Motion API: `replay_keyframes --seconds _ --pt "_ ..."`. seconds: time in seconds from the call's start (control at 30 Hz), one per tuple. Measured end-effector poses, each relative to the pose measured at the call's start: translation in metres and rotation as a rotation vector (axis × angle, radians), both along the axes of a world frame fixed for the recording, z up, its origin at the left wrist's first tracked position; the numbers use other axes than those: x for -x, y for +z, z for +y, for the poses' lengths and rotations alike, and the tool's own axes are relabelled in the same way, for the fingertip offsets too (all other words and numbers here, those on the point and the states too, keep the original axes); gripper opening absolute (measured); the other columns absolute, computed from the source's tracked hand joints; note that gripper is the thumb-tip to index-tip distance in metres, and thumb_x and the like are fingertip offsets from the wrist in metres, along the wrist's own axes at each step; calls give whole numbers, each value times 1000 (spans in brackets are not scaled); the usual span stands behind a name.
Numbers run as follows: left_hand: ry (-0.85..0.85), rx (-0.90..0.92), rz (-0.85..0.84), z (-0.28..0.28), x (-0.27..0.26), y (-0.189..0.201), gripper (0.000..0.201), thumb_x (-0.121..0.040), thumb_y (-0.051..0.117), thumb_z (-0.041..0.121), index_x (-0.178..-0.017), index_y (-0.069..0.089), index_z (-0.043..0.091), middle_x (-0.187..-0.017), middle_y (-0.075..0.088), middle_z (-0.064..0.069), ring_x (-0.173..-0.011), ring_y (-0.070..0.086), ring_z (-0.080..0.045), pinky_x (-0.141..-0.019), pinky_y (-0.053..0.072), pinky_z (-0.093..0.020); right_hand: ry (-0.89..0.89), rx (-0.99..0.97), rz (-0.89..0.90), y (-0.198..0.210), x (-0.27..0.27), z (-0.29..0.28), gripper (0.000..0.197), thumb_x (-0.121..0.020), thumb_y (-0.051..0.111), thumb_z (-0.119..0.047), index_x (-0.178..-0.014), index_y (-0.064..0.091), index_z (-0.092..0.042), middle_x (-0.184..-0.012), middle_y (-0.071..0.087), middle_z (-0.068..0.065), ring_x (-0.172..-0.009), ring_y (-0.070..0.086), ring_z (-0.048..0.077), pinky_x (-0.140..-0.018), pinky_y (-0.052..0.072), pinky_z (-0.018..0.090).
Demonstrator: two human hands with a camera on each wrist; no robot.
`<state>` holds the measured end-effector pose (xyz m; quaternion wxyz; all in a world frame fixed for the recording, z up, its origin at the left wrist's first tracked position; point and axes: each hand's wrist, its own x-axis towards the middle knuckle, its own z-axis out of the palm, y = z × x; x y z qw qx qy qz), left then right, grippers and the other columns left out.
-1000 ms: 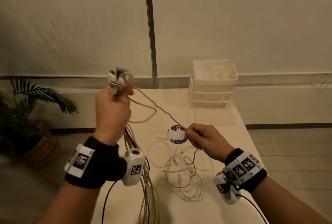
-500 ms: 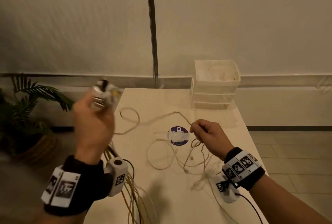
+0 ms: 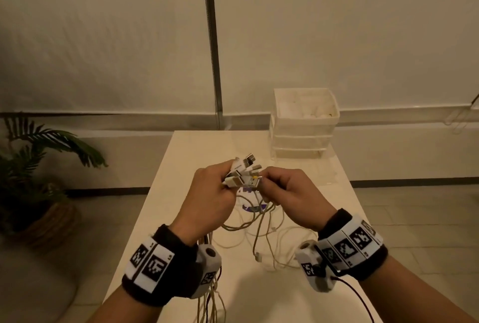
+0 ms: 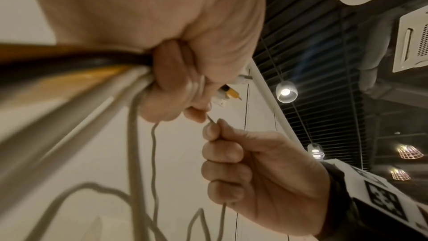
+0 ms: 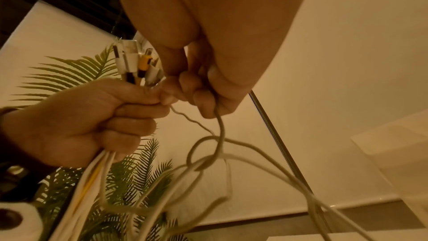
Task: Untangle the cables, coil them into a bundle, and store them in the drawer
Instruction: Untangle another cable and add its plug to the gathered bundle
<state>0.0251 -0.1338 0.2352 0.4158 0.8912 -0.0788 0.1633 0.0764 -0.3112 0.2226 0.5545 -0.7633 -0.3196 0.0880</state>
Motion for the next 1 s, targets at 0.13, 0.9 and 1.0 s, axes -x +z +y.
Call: replay_keyframes --seconds 0.13,0.9,1.0 --pt "132 95 -93 10 -2 7 39 -88 56 -8 -74 65 28 -72 68 22 -70 60 -6 -56 43 -18 -34 -47 66 -7 1 2 20 -97 52 -11 -85 67 -7 -61 53 0 -56 49 6 -56 43 18" --pt "279 194 -246 44 12 27 16 -96 59 12 -91 69 23 -63 61 19 -58 55 8 -52 38 -9 -39 -106 210 -16 -21 3 26 -101 41 -8 -83 59 -4 -60 36 13 -51 30 14 -51 26 24" --pt "75 76 -84 19 9 17 30 -91 62 0 -88 70 29 -81 72 23 -74 64 5 -60 46 -15 39 -127 190 0 -14 12 27 -101 42 -11 -80 60 -10 -58 38 12 -52 30 16 -50 26 23"
